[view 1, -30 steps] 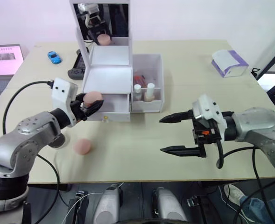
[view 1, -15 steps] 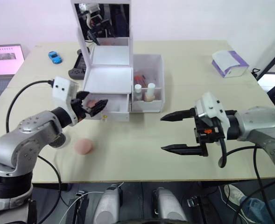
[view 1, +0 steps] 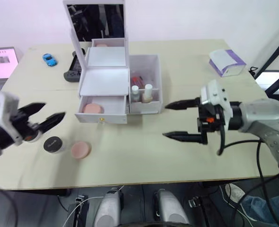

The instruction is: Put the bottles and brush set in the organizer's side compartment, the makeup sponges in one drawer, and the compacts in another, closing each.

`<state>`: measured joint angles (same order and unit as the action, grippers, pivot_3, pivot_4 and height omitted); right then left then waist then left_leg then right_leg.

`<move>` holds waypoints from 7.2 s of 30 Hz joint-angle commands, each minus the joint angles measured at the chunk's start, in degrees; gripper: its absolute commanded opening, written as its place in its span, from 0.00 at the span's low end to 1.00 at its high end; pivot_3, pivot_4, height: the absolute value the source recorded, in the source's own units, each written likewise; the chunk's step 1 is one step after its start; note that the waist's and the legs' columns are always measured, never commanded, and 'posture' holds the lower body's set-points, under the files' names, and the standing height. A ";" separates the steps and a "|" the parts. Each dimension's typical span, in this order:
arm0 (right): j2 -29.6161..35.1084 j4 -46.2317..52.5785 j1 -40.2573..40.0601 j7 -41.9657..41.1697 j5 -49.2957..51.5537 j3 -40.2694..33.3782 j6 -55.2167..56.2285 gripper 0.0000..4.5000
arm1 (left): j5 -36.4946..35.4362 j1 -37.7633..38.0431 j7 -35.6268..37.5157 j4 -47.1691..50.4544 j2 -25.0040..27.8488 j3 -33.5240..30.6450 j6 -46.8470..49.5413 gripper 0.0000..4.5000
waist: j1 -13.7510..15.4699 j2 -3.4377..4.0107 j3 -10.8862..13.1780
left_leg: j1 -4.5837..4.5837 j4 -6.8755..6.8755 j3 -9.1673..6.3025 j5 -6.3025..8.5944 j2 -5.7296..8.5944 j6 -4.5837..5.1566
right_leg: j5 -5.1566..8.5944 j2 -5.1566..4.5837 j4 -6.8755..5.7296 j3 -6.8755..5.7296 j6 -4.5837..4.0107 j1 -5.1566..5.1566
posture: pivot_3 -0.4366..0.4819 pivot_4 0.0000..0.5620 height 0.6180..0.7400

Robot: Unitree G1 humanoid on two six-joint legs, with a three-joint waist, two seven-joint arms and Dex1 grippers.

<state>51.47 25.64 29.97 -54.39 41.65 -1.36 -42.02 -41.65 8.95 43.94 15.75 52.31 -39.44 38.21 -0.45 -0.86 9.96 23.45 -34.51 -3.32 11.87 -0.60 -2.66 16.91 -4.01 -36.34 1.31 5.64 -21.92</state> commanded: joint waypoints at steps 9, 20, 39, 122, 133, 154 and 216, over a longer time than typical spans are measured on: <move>-0.48 -25.44 -17.74 -9.79 -10.82 -13.83 26.79 1.00 | 12.18 11.96 15.19 -20.87 -0.03 -11.56 -24.29 0.99 | 0.14 -0.18 -0.15 | -0.07 0.14 0.41 0.00 0.03 -0.01 | -0.02 -0.46 0.16 0.10 0.02 0.03 | 0.48 0.27 1.00; -0.27 -34.25 -17.90 -12.34 -13.36 -14.93 31.96 1.00 | 12.40 13.03 20.00 -34.32 2.91 -15.73 -29.16 0.99 | -0.33 -0.17 -0.16 | -0.09 0.27 0.39 0.00 -0.09 -0.01 | -0.02 -0.33 0.09 0.09 0.02 -0.07 | 0.48 0.27 1.00; 5.69 -12.59 -1.34 -20.56 -0.48 -0.88 -1.77 1.00 | 4.82 23.23 12.41 10.61 -12.02 -8.14 -15.66 0.99 | -0.50 -0.10 -0.16 | -0.07 0.28 0.37 0.00 -0.16 -0.01 | -0.03 -0.47 0.01 0.19 0.03 -0.18 | 0.48 0.27 1.00; 5.06 -0.04 5.70 -10.24 6.89 -1.31 -13.49 1.00 | -3.31 -35.40 -20.47 12.01 -4.46 33.54 18.65 0.59 | -0.33 -0.07 -0.17 | 0.06 -0.39 0.00 0.10 -0.26 0.14 | -0.22 0.44 -0.75 0.15 0.19 -0.28 | 0.48 0.27 1.00; 5.52 0.74 5.68 -8.20 8.16 -1.91 -13.78 1.00 | 1.72 -35.56 -19.42 10.74 -9.00 34.75 16.04 0.59 | -0.18 -0.10 -0.15 | 0.12 -0.46 -0.01 0.10 -0.26 0.14 | -0.21 0.42 -0.74 0.15 0.18 -0.28 | 0.48 0.27 1.00; 4.52 -0.12 7.49 -7.87 7.51 -0.30 -13.38 1.00 | 1.67 -35.12 -14.67 12.18 -10.73 30.33 15.98 1.00 | -0.22 -0.10 -0.15 | 0.12 -0.47 -0.02 0.10 -0.26 0.15 | -0.22 0.42 -0.75 0.15 0.18 -0.29 | 0.48 0.27 1.00; 2.10 -4.38 9.55 -6.05 9.01 -5.52 -9.60 1.00 | 26.82 -18.48 -25.84 -0.25 -35.66 32.31 -19.27 0.01 | 1.13 -0.06 -0.17 | 0.08 -0.50 0.08 0.11 -0.31 0.16 | -0.10 0.42 -0.65 0.17 -0.06 -0.23 | 0.48 0.27 1.00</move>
<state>52.90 21.03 38.90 -60.11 50.76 -5.08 -52.63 -15.46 -8.16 18.52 15.48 16.03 -7.41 19.49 0.68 -0.93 9.79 23.53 -35.02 -3.24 11.98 -0.90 -2.50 16.81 -3.59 -37.00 1.48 5.58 -22.15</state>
